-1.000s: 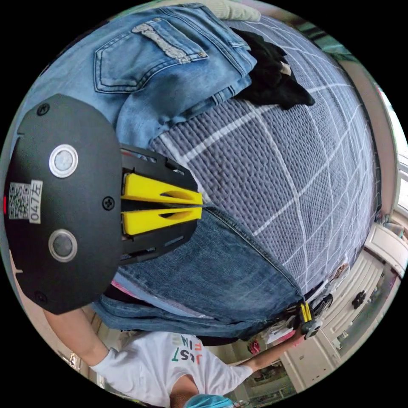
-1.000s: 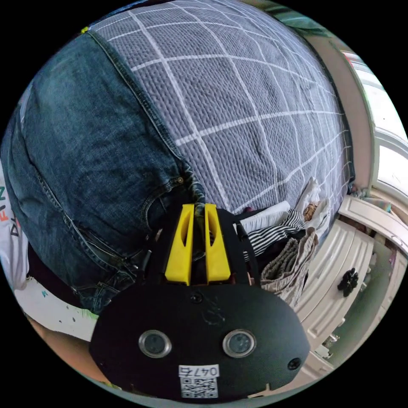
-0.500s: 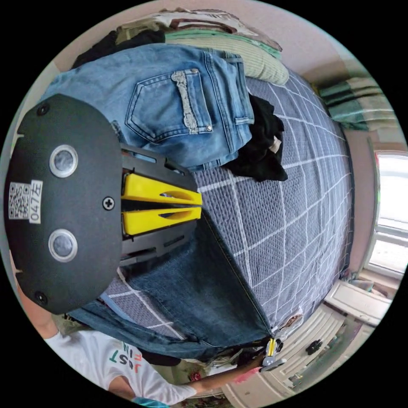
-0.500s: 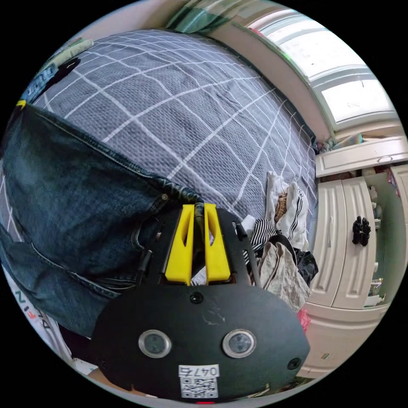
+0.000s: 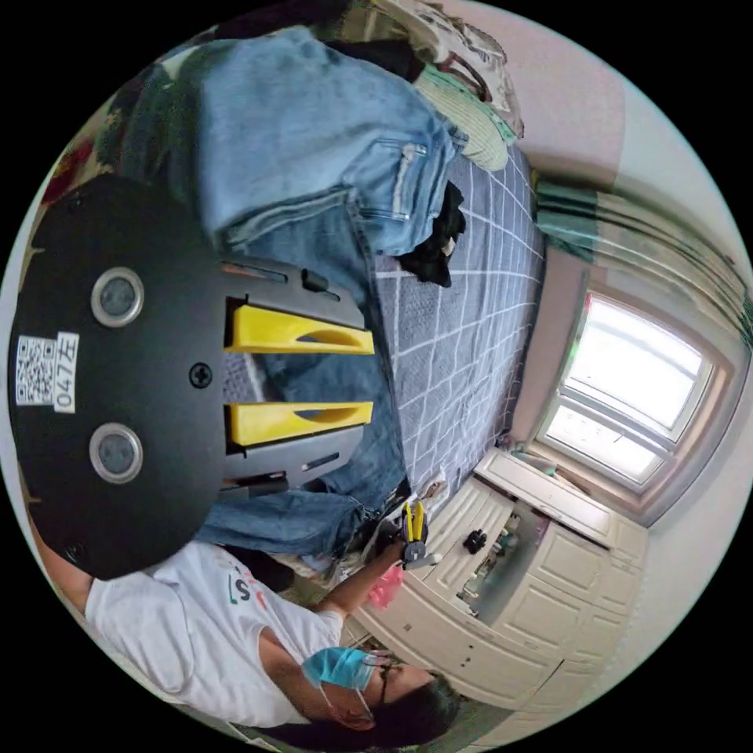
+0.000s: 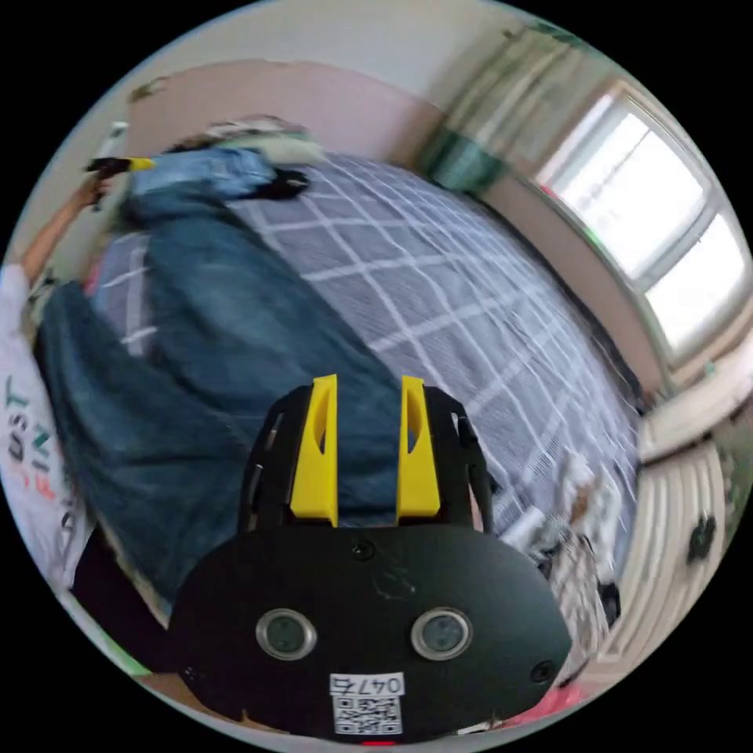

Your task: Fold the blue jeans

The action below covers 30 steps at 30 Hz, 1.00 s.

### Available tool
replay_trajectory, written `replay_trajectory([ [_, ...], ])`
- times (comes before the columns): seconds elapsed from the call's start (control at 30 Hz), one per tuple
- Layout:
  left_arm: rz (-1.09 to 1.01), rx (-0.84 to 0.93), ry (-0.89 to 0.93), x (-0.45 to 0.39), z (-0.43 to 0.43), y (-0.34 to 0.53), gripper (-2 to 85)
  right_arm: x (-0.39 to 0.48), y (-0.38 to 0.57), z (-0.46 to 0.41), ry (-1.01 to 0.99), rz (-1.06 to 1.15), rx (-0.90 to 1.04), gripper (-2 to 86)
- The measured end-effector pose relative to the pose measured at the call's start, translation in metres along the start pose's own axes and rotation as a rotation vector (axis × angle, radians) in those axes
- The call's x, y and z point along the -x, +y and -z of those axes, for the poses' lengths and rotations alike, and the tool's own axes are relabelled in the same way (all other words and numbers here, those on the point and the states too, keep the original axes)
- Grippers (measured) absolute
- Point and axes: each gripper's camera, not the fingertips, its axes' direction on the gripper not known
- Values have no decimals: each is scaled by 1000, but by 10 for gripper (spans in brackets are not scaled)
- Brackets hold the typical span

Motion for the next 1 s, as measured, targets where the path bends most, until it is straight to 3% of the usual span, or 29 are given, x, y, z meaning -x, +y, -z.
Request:
replay_trajectory([
  [0.07, 22, 53, -83, -14, 29, 45, 83, 67, 0, 38, -285, 213, -182, 50],
  [0.17, 135, 54, -120, -17, 71, 130, 79, 159, -7, 61, -480, 484, -299, 35],
  [0.3, 326, -39, 51, 10, 116, 240, 100, 245, -34, 54, -596, 688, -296, 32],
  [0.47, 325, -34, 118, 34, 147, 301, 135, 331, -72, 21, -800, 866, -109, 34],
  [0.63, 350, 2, 318, 60, 154, 355, 155, 368, -69, 27, -720, 912, -71, 2],
  [0.83, 497, -121, 499, 90, 168, 425, 165, 354, -54, 75, -641, 779, -264, -1],
  [1.0, 601, -113, 593, 88, 179, 460, 199, 349, -27, 103, -568, 753, -409, -1],
])
